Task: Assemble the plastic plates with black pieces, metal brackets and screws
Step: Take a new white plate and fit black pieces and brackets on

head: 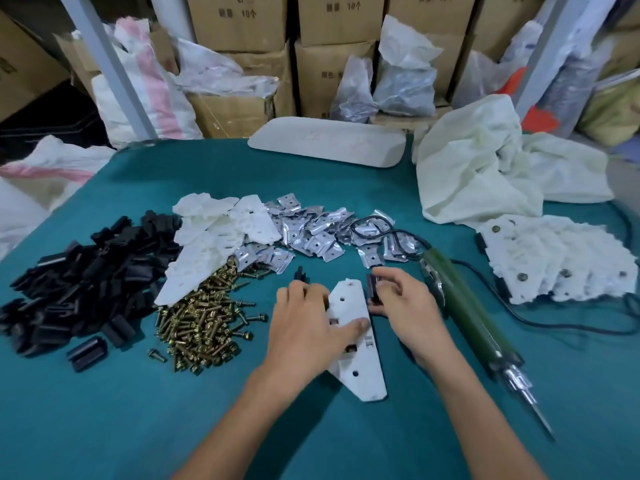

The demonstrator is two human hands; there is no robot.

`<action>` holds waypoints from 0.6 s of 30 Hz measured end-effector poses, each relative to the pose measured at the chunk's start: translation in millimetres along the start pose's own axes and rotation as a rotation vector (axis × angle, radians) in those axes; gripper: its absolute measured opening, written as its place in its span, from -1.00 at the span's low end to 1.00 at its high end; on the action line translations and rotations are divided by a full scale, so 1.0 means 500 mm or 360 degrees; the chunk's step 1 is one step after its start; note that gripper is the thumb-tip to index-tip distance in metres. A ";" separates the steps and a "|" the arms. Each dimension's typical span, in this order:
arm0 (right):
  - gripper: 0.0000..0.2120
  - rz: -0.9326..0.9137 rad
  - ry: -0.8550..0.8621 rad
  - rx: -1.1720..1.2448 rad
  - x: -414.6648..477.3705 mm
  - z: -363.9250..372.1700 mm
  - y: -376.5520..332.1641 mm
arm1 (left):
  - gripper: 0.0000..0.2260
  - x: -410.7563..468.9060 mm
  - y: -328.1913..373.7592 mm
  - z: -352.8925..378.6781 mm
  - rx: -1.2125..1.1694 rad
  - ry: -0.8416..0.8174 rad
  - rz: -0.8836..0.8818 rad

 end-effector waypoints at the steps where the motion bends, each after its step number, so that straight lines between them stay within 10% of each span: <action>1: -0.72 0.0038 -0.0015 0.0111 -0.002 0.001 0.003 | -0.57 -0.003 -0.001 0.001 -0.0326 0.0000 -0.0037; 5: -0.71 0.0294 -0.0322 0.0611 -0.014 0.037 0.008 | -0.66 -0.017 0.005 0.015 -0.1305 -0.0012 -0.0019; 11: -0.75 0.0271 -0.0286 0.0699 -0.022 0.047 0.001 | -0.72 -0.015 0.000 0.017 -0.1462 -0.0006 0.0066; 18: -0.90 -0.0174 -0.0052 -0.0155 -0.026 0.049 -0.053 | -0.69 -0.015 -0.007 0.024 -0.1487 0.0013 -0.0007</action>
Point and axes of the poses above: each hand's wrist, its own x-axis towards the middle knuckle, its own z-axis out of the palm, y = z × x, the point moved 8 cm from there along x, towards the middle knuckle, and after that the axes turned 15 degrees about x, right-handed, at the moved point
